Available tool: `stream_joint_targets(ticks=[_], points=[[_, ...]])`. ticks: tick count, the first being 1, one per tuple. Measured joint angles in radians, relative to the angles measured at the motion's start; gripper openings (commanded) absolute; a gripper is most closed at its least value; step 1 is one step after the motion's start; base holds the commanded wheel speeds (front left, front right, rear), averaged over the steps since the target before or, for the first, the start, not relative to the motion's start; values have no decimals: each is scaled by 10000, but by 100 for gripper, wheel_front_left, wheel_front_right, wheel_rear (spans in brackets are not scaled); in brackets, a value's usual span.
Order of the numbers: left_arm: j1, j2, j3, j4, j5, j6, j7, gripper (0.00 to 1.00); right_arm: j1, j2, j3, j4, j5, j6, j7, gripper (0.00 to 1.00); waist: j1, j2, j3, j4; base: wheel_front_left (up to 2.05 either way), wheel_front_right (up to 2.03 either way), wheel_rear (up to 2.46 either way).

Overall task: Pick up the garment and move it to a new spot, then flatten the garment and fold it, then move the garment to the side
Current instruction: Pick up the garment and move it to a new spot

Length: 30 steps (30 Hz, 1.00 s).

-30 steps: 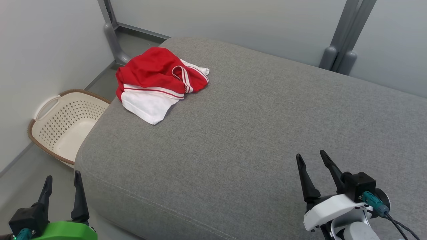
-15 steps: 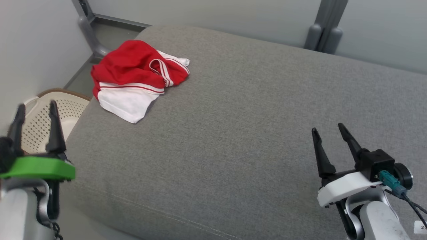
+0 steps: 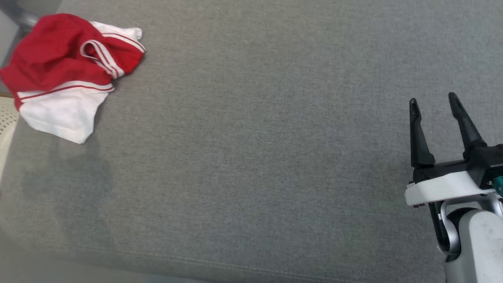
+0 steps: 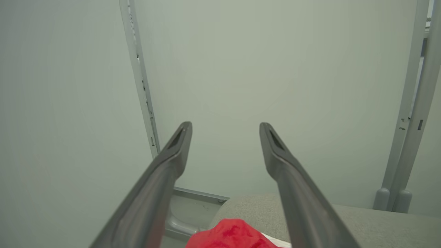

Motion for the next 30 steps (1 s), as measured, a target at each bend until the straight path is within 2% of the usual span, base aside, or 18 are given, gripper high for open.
stream_joint_targets(ticks=[6, 9, 14, 19, 23, 25, 28, 30], points=[[-1300, 437, 159, 840, -8, -161, -15, 100, 2, 88, -307, -884, -213, 0, 186, 100, 1, 0, 1051, -736, 0, 0, 0], [-1844, 602, -61, 1375, 48, -192, -15, 100, 4, 121, -339, -1197, -328, 0, 307, 100, 1, 0, 1539, -1030, 0, 0, 0], [-2565, 846, -951, 2677, -128, -222, 13, 100, -120, 151, -314, -1526, -430, 0, 497, 100, 1, 0, 2292, -1426, 0, 0, 0], [-2861, 922, -1877, 3829, -897, -240, 385, 100, -268, 159, -253, -1590, -500, 0, 568, 100, 1, 0, 2758, -1664, 0, 0, 0], [-2878, 1080, -2405, 4817, -1582, -240, 1262, 100, -385, 176, -209, -1578, -514, 2, 579, 100, 1, 0, 2906, -1795, 0, 0, 0], [-2902, 1110, -2631, 5340, -1883, -240, 2069, 100, -387, 186, -203, -1544, -514, 0, 577, 100, 0, 0, 2898, -1817, 0, 0, 0], [-2900, 1116, -2926, 5747, -2529, -240, 3258, 100, -400, 199, -167, -1480, -508, 2, 545, 100, 0, 0, 2852, -1838, 0, 0, 0], [-2904, 1147, -3080, 5753, -2849, -240, 3628, 100, -407, 207, -146, -1423, -495, 0, 520, 100, 0, 0, 2823, -1859, 0, 0, 0]])
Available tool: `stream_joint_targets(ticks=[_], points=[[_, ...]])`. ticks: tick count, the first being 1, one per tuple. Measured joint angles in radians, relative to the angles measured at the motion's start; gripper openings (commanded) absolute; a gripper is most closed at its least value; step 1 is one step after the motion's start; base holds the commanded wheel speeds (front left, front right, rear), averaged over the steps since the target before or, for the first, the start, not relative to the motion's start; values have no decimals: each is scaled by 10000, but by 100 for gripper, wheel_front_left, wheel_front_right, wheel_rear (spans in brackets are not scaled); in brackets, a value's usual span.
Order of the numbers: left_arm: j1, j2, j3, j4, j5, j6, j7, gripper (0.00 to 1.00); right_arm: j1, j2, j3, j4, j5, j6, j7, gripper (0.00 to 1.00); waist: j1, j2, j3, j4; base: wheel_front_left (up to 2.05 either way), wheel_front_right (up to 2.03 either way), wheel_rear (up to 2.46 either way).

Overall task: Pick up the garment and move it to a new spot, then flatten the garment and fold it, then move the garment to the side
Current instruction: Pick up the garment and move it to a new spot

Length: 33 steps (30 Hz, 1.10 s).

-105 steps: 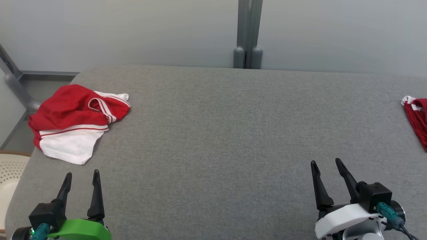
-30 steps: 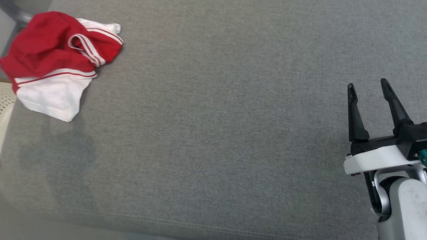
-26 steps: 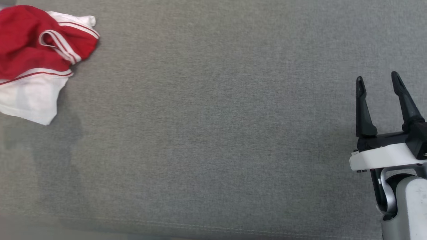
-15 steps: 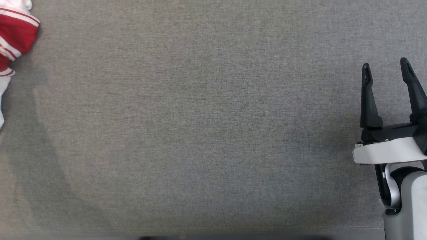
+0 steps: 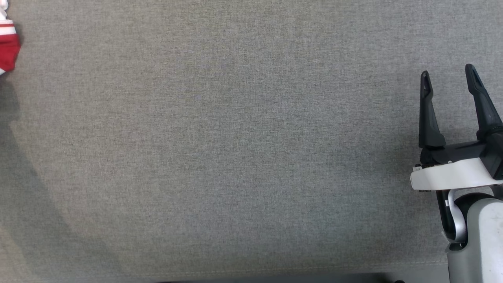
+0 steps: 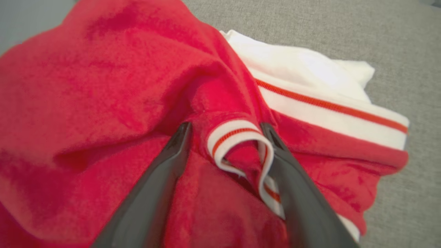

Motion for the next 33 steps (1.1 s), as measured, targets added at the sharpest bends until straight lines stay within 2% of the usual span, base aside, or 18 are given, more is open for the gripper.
stream_joint_targets(ticks=[1, 2, 3, 4, 11, 20, 26, 33], points=[[-2, 10, -12, 10, -232, 0, 159, 100, 0, 2, 10, 21, 0, 2, -4, 100, 0, -1, -19, -12, 0, 0, 0], [-1, 29, -81, 25, -416, 0, 299, 83, 0, 4, 33, 42, 0, 2, -13, 100, 0, 0, -41, -25, 0, 0, 0], [-1, 59, -161, 23, -518, 0, 364, 38, 0, 10, 48, 59, 2, 2, -15, 100, 0, 0, -60, -37, 0, 0, 0], [0, 105, -244, 25, -598, 0, 399, 0, 0, 15, 59, 77, 13, 2, -38, 100, 0, 0, -83, -55, 0, 0, 0], [156, 132, -765, 167, -918, -6, -10, 0, 24, 25, 121, 456, 142, 0, -211, 100, 0, 0, -485, -113, 0, 0, 0], [99, 458, -1227, 186, -851, -6, -1315, 0, 100, 42, 236, 1131, 497, 0, -529, 100, -2, 0, -1544, -241, 0, 0, 0], [-301, 717, -1597, -424, -593, -6, -2127, 0, 248, 58, 336, 1733, 759, 0, -807, 100, -2, 0, -2323, -367, 0, 0, 0], [-1017, 849, -1952, -1340, -253, -6, -2435, 0, 441, 96, 307, 2282, 1039, 0, -1183, 100, -2, 0, -3104, -624, 0, 0, 0]])
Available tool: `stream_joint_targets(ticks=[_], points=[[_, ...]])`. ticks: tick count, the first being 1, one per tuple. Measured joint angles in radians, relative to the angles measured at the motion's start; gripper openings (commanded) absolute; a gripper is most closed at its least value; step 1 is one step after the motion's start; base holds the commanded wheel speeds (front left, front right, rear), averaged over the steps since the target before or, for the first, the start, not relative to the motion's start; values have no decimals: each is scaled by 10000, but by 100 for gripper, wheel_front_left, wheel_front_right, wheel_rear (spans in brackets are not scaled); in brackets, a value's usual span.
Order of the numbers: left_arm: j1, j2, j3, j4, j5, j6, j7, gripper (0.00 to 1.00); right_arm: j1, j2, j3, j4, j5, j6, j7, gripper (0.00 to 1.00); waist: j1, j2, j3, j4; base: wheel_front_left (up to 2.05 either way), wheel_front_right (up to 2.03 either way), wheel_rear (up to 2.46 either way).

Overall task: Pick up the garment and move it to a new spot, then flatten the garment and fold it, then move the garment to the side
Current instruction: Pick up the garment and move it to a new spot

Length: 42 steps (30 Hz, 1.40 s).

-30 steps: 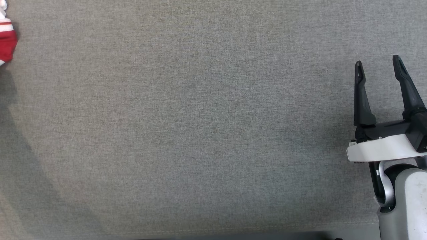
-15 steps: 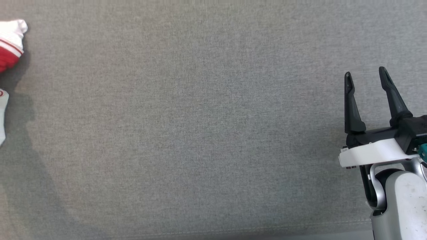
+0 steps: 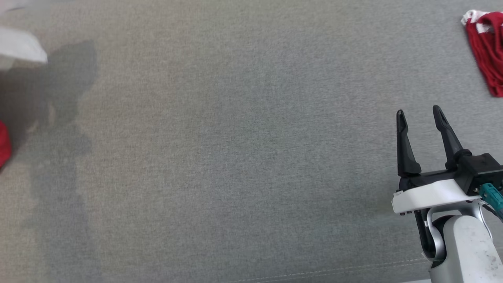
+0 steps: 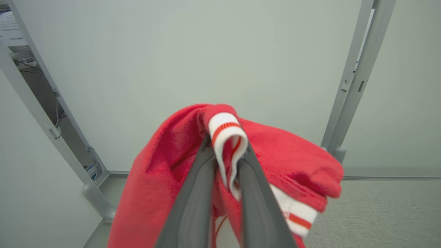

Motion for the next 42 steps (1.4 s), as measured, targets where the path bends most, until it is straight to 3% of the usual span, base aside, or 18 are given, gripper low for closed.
stream_joint_targets(ticks=[12, 20, 28, 33, 40, 42], points=[[-1205, -736, -857, -3170, 591, 362, 1072, 0, 158, 27, 113, 955, 744, 0, -594, 100, 0, 0, -787, -1186, 0, 0, 0], [-1817, -2046, -1425, -5124, 477, 633, 1967, 0, 178, 27, 215, 1394, 1175, 0, -771, 100, 0, 1, -1044, -2266, 0, 0, 0], [-1775, -3200, -1937, -5869, 332, 901, 2036, 0, 84, 27, 311, 1415, 1442, 0, -802, 100, 0, 1, -988, -3131, 0, 0, 0], [-765, -3354, -2092, -5848, 174, 1074, 1822, 0, 82, 27, 280, 1352, 1505, 0, -802, 100, 0, 1, -831, -3264, 0, 0, 0], [1434, -2922, -2284, -5311, 86, 1335, 1154, 0, 96, 29, 318, 1361, 1501, 0, -803, 100, 0, 1, -821, -3026, 0, 0, 0], [2842, -2742, -2418, -4798, -21, 1486, 646, 0, 94, 31, 384, 1407, 1453, 0, -803, 100, 0, 0, -846, -2848, 0, 0, 0]])
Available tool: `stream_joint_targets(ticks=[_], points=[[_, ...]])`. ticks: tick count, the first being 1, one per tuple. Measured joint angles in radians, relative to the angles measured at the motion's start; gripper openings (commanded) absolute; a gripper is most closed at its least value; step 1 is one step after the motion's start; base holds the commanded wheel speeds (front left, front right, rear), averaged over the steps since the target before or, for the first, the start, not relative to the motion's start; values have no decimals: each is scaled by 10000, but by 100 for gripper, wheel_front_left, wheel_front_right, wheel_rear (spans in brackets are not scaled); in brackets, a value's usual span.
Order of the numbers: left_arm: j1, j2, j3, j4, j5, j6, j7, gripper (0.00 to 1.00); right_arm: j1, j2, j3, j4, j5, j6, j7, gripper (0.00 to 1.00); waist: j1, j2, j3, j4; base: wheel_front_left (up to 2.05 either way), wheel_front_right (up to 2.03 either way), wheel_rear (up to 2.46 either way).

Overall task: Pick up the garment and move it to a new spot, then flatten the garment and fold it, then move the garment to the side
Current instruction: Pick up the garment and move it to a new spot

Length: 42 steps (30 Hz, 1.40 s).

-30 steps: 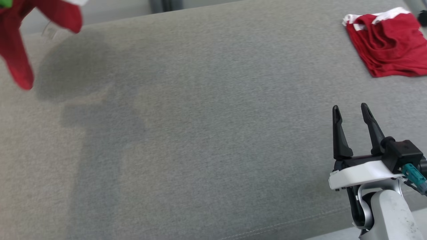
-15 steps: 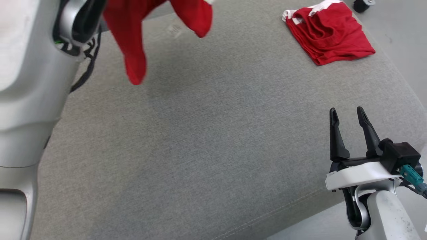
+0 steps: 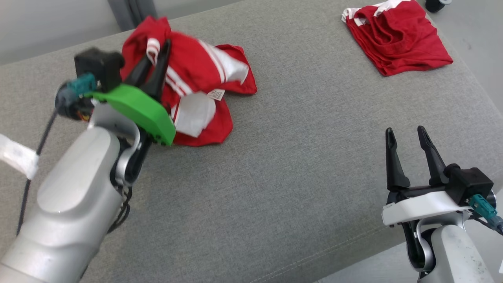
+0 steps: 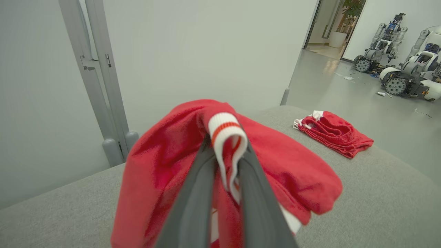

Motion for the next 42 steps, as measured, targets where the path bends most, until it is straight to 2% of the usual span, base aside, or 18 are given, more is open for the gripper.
stream_joint_targets(ticks=[10, 11, 12, 19, 26, 38, 42], points=[[2321, -142, -495, 802, -280, -98, -784, 0, 60, 2, 134, 180, -77, 0, -2, 100, 0, 0, -215, 427, 0, 0, 0], [2414, -157, -533, 849, -280, -125, -855, 20, 87, 2, 136, 209, -84, 0, -2, 100, 0, 0, -266, 467, 0, 0, 0], [2457, -178, -541, 880, -278, -123, -926, 100, 107, 2, 146, 232, -96, 0, 0, 100, 0, 0, -310, 498, 0, 0, 0], [2520, -268, -263, 654, -27, 109, -1624, 100, 330, 4, 113, 345, -244, 0, -2, 100, 0, 0, -839, 784, 0, 0, 0], [3167, -134, 936, -132, 454, 623, -1835, 100, 529, 4, 6, 372, -393, 0, -8, 100, 0, 0, -1337, 1400, 0, 0, 0], [5193, 52, 3248, -1406, 1647, 744, -1854, 100, 765, 4, -165, 408, -514, 0, -8, 100, 0, 0, -1912, 2417, 0, 0, 0], [5867, 35, 3737, -1684, 2033, 709, -1854, 100, 882, 8, -134, 407, -560, 0, -8, 100, 0, 0, -2081, 2674, 0, 0, 0]])
